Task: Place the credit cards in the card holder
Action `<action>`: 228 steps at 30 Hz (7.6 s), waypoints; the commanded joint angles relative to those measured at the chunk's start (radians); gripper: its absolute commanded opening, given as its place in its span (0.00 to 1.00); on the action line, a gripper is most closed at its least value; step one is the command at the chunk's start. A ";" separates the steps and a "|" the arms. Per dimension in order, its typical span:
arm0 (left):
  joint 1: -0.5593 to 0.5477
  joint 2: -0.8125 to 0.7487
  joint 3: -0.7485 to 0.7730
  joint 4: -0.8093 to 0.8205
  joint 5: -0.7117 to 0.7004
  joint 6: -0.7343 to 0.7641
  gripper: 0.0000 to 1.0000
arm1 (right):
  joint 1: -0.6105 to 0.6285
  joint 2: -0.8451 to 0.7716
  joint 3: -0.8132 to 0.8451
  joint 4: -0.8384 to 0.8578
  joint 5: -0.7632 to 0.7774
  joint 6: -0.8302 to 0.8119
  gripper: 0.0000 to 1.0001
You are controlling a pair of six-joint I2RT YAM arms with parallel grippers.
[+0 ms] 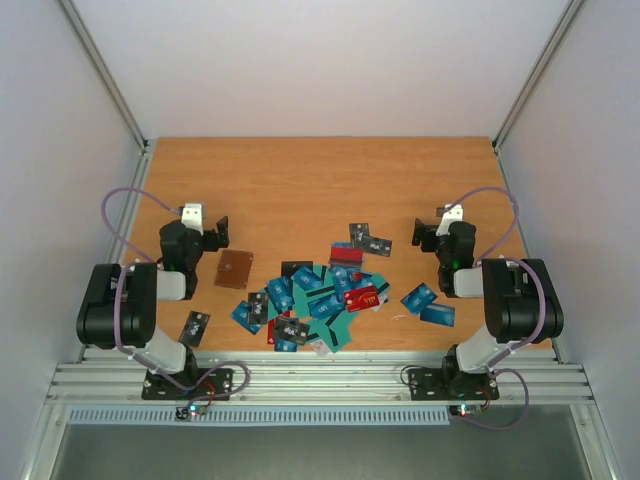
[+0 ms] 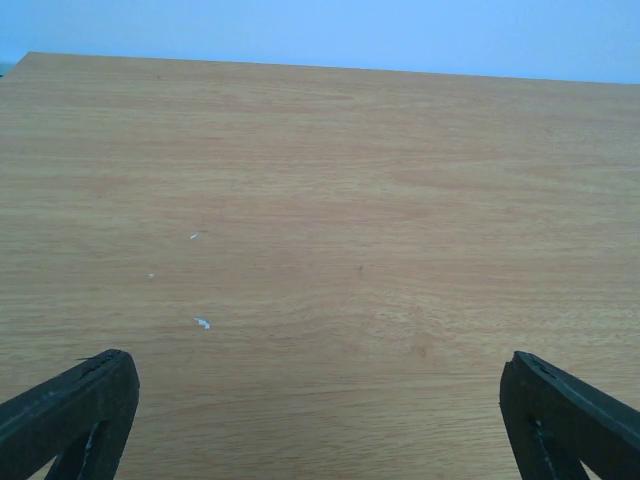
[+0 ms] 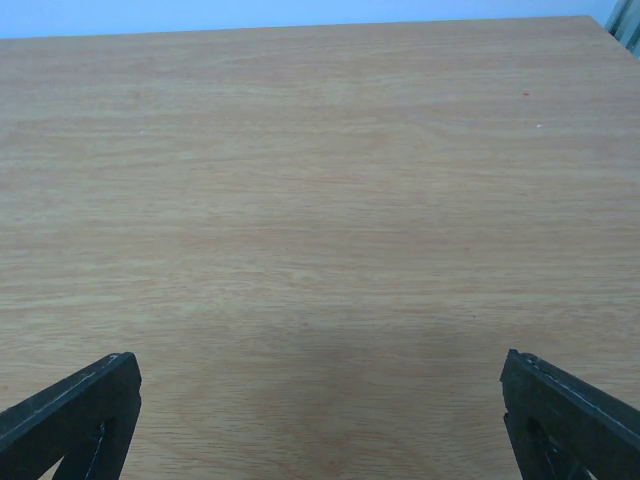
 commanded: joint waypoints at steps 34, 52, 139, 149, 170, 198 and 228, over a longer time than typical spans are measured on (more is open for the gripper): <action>-0.003 -0.525 0.329 -0.958 -0.138 -0.067 0.99 | -0.003 -0.429 0.261 -0.712 0.073 0.111 0.99; -0.001 -0.437 0.516 -1.662 0.127 -0.223 0.87 | 0.008 -0.340 0.717 -1.568 -0.204 0.385 0.98; -0.285 -0.249 0.803 -1.243 0.553 -0.725 0.00 | 0.410 -0.362 0.731 -1.394 -0.757 0.567 0.95; -0.341 -0.280 0.786 -0.997 0.662 -0.983 0.00 | 0.427 -0.297 0.810 -1.278 -0.865 0.636 0.93; -0.418 -0.252 0.795 -0.722 0.748 -1.189 0.00 | 0.427 -0.180 0.991 -1.102 -0.991 0.818 0.48; -0.702 -0.249 1.176 -1.731 0.128 -0.376 0.59 | 0.559 -0.147 1.242 -1.792 -0.527 0.580 0.01; -0.889 -0.086 1.270 -1.883 -0.323 -0.259 0.16 | 0.621 -0.208 1.310 -1.780 -0.592 0.704 0.01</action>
